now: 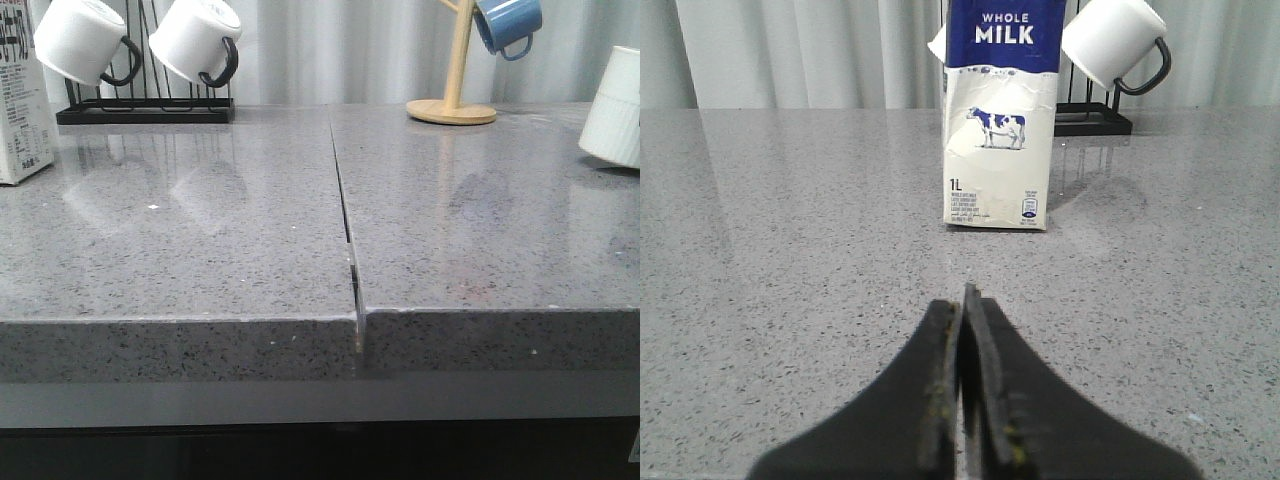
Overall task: Place milk next to cup
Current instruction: 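Grasp the white HOME mug by its handle with the right gripper, then lift the mug and carry it toward the table center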
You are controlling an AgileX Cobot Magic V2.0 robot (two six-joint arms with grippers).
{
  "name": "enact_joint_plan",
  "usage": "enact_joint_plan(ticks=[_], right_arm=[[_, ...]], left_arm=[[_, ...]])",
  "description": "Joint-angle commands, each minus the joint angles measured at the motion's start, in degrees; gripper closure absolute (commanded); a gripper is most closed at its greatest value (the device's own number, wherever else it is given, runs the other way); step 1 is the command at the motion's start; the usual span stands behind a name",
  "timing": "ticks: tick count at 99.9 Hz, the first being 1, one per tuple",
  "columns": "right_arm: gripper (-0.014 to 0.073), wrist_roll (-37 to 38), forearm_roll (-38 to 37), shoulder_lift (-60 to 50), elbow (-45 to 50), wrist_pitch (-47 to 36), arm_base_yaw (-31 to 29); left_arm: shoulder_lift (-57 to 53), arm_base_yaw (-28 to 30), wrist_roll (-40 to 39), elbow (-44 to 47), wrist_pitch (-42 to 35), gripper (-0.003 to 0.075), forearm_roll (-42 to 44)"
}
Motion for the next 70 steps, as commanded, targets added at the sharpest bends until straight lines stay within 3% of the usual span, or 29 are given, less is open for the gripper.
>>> enact_joint_plan(ticks=[1,28,70], right_arm=[[0.0664,-0.4,-0.4,-2.4,-1.7,-4.8,-0.5],[0.0665,-0.4,-1.5,-5.9,-1.7,-3.1,2.1],[0.0662,-0.4,0.6,-11.0,-1.7,0.8,17.9]], left_arm=[[-1.8,-0.3,-0.3,2.4,-5.0,0.0741,-0.3],[-1.8,-0.3,-0.3,2.4,-5.0,0.0741,-0.3],[-1.8,-0.3,-0.3,2.4,-5.0,0.0741,-0.3]])
